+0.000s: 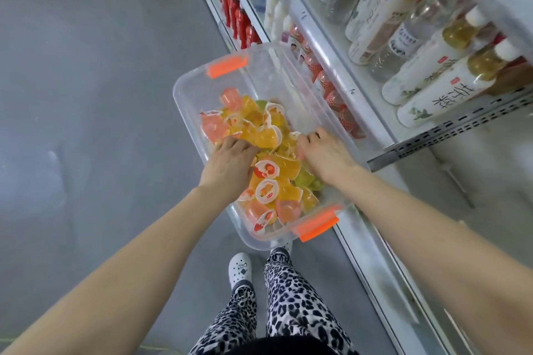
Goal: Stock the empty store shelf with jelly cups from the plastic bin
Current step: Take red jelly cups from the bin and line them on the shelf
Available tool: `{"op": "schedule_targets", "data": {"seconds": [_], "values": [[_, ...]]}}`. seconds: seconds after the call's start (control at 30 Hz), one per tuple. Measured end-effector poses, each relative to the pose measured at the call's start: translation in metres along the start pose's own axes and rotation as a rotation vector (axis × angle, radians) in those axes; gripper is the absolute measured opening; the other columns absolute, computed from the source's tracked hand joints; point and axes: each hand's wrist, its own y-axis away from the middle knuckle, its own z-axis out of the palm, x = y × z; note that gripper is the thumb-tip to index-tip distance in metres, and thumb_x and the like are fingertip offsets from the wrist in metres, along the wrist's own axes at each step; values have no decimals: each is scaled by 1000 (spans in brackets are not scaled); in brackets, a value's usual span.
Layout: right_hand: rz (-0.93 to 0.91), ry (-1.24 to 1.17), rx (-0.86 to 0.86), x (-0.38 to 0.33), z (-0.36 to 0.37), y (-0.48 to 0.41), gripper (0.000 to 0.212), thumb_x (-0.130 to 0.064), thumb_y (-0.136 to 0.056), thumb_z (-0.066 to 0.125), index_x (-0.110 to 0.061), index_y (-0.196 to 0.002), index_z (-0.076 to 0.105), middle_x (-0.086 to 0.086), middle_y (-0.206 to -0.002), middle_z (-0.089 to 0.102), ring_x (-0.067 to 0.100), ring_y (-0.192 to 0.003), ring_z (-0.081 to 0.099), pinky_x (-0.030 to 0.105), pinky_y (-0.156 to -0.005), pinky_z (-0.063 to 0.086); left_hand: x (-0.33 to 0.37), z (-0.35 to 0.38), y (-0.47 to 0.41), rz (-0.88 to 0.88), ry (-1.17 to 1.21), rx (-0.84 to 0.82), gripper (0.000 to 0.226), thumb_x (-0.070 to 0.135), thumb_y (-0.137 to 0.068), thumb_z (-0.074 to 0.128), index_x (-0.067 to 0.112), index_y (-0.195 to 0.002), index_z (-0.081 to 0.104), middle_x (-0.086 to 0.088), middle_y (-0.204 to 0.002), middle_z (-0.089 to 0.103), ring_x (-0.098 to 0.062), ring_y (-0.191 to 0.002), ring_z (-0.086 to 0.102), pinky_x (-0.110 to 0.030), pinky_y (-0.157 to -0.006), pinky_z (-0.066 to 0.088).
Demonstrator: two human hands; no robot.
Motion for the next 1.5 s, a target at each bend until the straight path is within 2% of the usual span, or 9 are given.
{"op": "schedule_targets", "data": {"seconds": [0.23,0.4,0.5,0.63,0.77,0.97,1.1,1.33,1.5], "values": [[82,-135,244,0,-12,50,36,-28,-80,63,-3,-105,61,14,-92,64,32,-87,57,40,-84,47,9,10,-30,252,-120,-275,66,3,-90,58,36,-144,36,0,-144,42,-26,-124,44,-35,-87,50],[206,-264,294,-7,-7,65,36,-22,-80,64,-8,-112,56,13,-101,52,29,-80,55,32,-60,41,8,23,-40,339,-164,-386,63,0,-92,54,33,-143,37,-1,-150,37,-29,-124,45,-38,-97,47],[294,-333,264,-12,-5,70,36,-23,-78,65,-10,-111,57,11,-105,51,26,-80,55,30,-54,42,9,25,-42,341,-179,-362,56,0,-90,57,29,-136,43,0,-140,45,-27,-114,50,-35,-89,49],[354,-469,300,-17,-9,81,36,-23,-80,63,-11,-114,57,9,-109,53,26,-88,56,34,-67,50,8,19,-42,274,-139,-360,45,2,-89,61,25,-126,49,-3,-124,53,-25,-96,60,-34,-79,54],[406,-520,410,-21,-19,94,27,-27,-90,58,-12,-112,56,6,-102,58,22,-85,58,22,-68,41,11,5,-39,170,-56,-257,46,9,-91,61,31,-129,48,-6,-132,43,-30,-90,63,-34,-72,55],[472,-584,489,-27,-42,111,32,-33,-90,59,-13,-114,53,5,-97,58,23,-85,57,32,-70,49,17,-28,-32,29,418,-167,51,23,-82,75,30,-128,55,-11,-131,40,-32,-107,54,-32,-90,43],[504,-589,540,-26,-59,125,32,-36,-90,60,-15,-113,53,3,-102,57,20,-89,56,26,-71,41,33,-60,-16,101,493,-128,76,22,-63,87,25,-129,48,-9,-127,41,-25,-111,47,-26,-87,35],[567,-536,628,-3,-93,175,39,-30,-88,66,-16,-123,58,8,-107,54,25,-98,55,30,-82,44,88,-104,6,250,492,30,54,44,-76,74,27,-120,48,1,-104,64,-20,-91,60,-28,-70,42],[658,-527,674,27,-112,234,48,-34,-88,65,-23,-133,52,3,-109,51,21,-103,51,26,-83,40,151,-125,10,395,423,76,57,55,-82,63,22,-126,48,-1,-109,68,-25,-95,64,-32,-73,46]]}}
